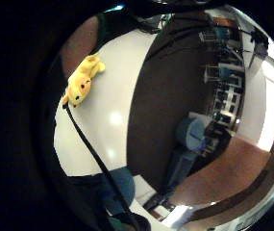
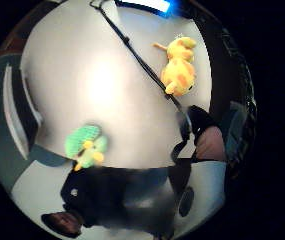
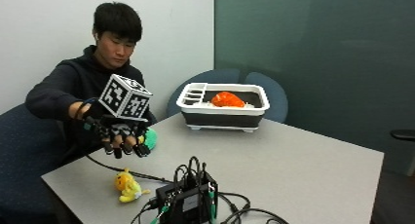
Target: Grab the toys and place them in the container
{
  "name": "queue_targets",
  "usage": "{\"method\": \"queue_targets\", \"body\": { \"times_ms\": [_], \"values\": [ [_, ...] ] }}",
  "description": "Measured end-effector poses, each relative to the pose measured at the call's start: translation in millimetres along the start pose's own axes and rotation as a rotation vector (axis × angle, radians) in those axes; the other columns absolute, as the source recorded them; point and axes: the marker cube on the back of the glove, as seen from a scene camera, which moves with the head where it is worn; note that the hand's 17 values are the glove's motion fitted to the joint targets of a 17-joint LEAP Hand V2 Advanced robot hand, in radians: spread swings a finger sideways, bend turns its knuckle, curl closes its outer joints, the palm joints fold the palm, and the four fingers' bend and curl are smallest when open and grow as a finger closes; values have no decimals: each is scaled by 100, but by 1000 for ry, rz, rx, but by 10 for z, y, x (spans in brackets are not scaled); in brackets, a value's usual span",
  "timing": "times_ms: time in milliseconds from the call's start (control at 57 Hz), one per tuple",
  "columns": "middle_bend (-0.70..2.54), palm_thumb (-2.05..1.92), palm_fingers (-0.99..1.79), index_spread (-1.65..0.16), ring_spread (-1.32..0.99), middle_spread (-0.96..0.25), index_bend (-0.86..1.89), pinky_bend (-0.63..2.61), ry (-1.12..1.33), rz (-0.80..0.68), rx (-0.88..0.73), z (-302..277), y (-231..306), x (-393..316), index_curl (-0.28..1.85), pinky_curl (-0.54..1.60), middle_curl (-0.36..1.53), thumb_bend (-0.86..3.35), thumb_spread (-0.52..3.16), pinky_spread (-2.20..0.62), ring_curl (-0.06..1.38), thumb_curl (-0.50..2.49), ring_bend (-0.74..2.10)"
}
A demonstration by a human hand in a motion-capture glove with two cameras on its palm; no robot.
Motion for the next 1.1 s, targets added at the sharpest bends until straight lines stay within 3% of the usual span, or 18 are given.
{"method": "queue_targets", "body": {
  "times_ms": [158,298,421,736,894,1104],
  "values": [
    [12,46,-19,-33,-1,-4,19,69,-92,162,18,61,-126,28,46,37,32,17,152,3,15,38,12],
    [14,7,-2,-30,0,-2,50,63,-170,292,-53,123,-211,72,54,35,30,-5,139,5,12,28,12],
    [13,-4,-9,-26,3,-1,55,69,-189,306,-156,230,-324,95,56,36,28,-5,128,6,10,27,14],
    [13,-4,-13,-23,5,3,63,69,-190,307,-243,557,-615,84,56,36,24,-4,120,7,8,26,13],
    [14,1,-8,-25,5,2,82,64,-230,273,-171,638,-701,14,59,35,23,-1,125,7,6,28,13],
    [28,44,17,-23,0,-5,109,49,-361,208,78,531,-738,-94,64,30,28,22,140,5,6,40,16]
  ]
}}
